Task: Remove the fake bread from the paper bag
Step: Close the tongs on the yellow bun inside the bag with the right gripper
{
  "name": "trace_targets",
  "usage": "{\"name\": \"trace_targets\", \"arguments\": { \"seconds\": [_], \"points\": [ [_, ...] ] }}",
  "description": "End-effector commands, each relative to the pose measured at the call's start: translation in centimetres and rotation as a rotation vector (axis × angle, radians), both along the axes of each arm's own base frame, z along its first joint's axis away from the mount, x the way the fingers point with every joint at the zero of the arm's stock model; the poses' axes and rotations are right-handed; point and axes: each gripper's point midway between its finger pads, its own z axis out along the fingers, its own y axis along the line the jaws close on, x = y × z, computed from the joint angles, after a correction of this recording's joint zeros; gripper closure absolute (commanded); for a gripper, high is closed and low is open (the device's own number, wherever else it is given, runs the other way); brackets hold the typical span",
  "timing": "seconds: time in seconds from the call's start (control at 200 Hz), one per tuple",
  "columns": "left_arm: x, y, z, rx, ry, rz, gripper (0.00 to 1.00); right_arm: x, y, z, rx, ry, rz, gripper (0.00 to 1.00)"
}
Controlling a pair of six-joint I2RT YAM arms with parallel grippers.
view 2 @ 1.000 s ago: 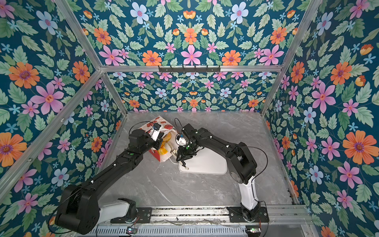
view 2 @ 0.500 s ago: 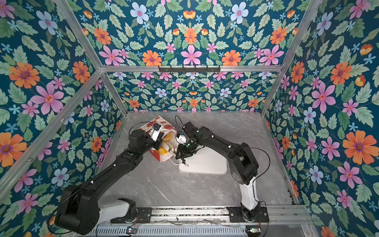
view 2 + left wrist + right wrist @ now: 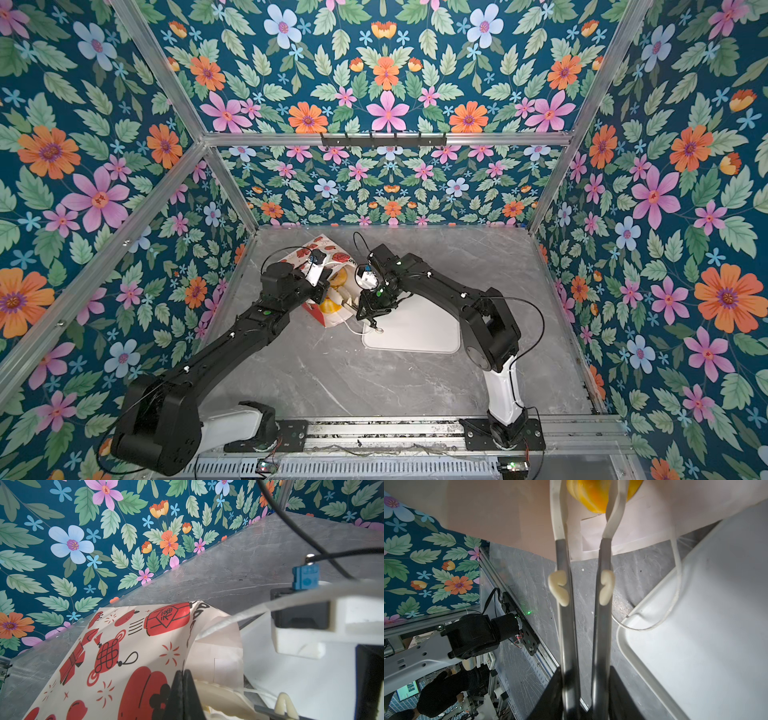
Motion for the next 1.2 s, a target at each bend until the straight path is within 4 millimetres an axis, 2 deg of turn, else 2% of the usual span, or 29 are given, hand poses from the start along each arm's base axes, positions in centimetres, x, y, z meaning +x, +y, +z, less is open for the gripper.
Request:
{"name": "trace_targets", "arguments": {
  "seconds": [0.0, 0.21, 0.375, 0.645, 1.0, 1.195],
  "points": [
    [0.3, 0.1, 0.7, -0.004, -0.024, 0.008, 1.0, 0.4, -0.4, 0.8, -0.005, -0.038, -0.013, 0.67],
    [0.3, 0.1, 0.6, -0.004, -0.024, 0.008, 1.0, 0.7, -0.8, 0.7, -0.023, -0.05, -0.023, 0.67],
    [0.3, 0.1, 0.6, -0.004, -0.024, 0.008, 1.0, 0.9, -0.8, 1.7, -0.01, -0.082, -0.021, 0.67],
    [0.2, 0.1, 0.6, -0.004, -0.024, 0.009, 1.0, 1.2, -0.8, 0.6, -0.028, -0.061, -0.018, 0.66],
    [0.2, 0.1, 0.6, -0.005, -0.024, 0.008, 1.0, 1.8, 0.0, 1.1, 0.0, -0.073, -0.011, 0.65],
    [0.1, 0.1, 0.6, -0.005, -0.024, 0.008, 1.0, 2.1, 0.1, 0.4, -0.018, -0.064, -0.009, 0.64]
  ]
}}
